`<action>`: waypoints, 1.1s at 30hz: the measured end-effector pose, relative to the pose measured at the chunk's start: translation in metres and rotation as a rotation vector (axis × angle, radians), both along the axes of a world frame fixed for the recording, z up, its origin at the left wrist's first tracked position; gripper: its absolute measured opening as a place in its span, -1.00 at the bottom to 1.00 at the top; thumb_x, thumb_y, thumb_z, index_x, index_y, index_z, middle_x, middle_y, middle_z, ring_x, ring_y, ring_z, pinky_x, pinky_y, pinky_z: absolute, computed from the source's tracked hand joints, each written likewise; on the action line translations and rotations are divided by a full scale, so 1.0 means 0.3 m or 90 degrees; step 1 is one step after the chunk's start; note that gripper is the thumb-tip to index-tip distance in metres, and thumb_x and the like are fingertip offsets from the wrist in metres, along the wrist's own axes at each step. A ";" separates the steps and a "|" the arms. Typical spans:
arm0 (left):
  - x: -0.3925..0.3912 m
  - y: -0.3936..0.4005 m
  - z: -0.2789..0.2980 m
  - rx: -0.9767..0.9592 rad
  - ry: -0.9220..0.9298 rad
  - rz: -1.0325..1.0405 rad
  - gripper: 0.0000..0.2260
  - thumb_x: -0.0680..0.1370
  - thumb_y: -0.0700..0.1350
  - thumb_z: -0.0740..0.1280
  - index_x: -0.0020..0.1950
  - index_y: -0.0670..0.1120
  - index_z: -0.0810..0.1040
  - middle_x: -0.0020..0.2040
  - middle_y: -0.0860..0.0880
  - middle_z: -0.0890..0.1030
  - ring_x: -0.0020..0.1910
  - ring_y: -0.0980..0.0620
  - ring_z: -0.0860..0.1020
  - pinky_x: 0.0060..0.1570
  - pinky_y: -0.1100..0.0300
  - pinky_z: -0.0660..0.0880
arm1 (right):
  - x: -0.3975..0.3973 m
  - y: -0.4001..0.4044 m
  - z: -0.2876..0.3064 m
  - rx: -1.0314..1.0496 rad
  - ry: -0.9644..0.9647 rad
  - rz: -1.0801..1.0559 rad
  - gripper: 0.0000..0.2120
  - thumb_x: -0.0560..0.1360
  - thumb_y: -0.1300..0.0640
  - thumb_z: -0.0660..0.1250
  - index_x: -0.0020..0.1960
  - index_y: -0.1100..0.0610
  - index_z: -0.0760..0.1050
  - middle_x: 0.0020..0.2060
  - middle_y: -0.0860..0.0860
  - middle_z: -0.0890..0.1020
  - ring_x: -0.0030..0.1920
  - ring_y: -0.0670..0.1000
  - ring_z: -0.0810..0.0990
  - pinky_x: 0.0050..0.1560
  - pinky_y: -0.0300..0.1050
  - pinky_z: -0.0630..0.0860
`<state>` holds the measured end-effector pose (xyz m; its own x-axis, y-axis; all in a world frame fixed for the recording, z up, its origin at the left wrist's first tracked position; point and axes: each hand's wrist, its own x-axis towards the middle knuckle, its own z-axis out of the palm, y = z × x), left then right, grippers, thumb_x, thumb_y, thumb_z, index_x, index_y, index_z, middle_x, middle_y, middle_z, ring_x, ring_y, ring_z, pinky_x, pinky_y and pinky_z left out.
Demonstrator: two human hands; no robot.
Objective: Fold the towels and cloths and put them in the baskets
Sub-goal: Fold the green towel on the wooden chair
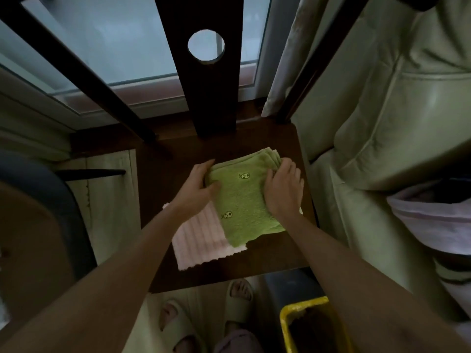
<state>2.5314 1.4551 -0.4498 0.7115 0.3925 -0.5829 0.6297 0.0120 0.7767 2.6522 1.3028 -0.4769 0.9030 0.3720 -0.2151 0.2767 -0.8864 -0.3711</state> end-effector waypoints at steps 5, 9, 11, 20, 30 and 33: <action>0.012 0.042 -0.022 0.046 -0.010 -0.027 -0.68 0.54 -0.09 0.36 0.28 -0.09 0.49 0.13 0.03 0.48 0.09 0.13 0.50 -0.06 0.34 0.46 | -0.007 0.024 0.012 -0.031 0.110 -0.056 -0.41 0.52 -0.26 0.19 0.30 0.18 0.26 0.24 0.14 0.45 0.23 0.14 0.43 0.21 0.08 0.40; 0.020 0.043 -0.003 0.056 -0.077 -0.109 -0.85 0.55 -0.14 0.34 0.11 -0.06 0.56 0.01 0.03 0.57 0.00 0.12 0.56 -0.02 0.19 0.54 | -0.008 0.006 0.064 -0.012 0.059 -0.059 -0.52 0.51 -0.10 0.31 0.27 0.15 0.27 0.20 0.09 0.44 0.19 0.09 0.45 0.14 0.03 0.45; 0.019 0.046 0.003 0.087 -0.078 -0.142 -0.87 0.55 -0.15 0.34 0.09 -0.05 0.56 -0.02 0.04 0.59 -0.03 0.11 0.58 0.01 0.12 0.57 | -0.025 -0.016 0.080 -0.011 0.011 -0.026 -0.67 0.54 0.03 0.29 0.21 0.15 0.32 0.11 0.07 0.49 0.12 0.06 0.49 0.11 0.00 0.47; 0.021 0.043 -0.012 0.127 -0.036 -0.150 -0.88 0.57 -0.10 0.30 0.10 -0.01 0.52 -0.03 0.04 0.56 -0.04 0.07 0.56 -0.03 0.07 0.55 | -0.042 -0.028 0.090 0.162 0.268 -0.033 -0.86 0.61 0.23 0.11 0.16 0.14 0.26 -0.16 0.02 0.47 -0.31 -0.10 0.43 -0.40 -0.27 0.37; 0.066 0.048 0.006 0.082 0.032 -0.203 -0.82 0.56 -0.07 0.33 0.13 -0.09 0.55 -0.03 0.04 0.58 -0.04 0.13 0.57 -0.14 0.31 0.49 | -0.056 -0.042 0.007 -0.119 0.029 0.003 -0.50 0.56 -0.25 0.12 0.17 0.19 0.33 0.10 0.11 0.43 0.11 0.10 0.44 0.11 0.00 0.40; 0.073 0.059 0.026 0.075 0.045 -0.247 -0.83 0.54 -0.02 0.34 0.10 -0.04 0.56 -0.03 0.06 0.58 -0.04 0.16 0.56 -0.10 0.30 0.50 | -0.020 -0.032 0.010 -0.016 0.208 -0.090 -0.50 0.50 -0.22 0.27 0.16 0.20 0.35 0.02 0.07 0.51 0.09 0.10 0.51 0.07 0.01 0.47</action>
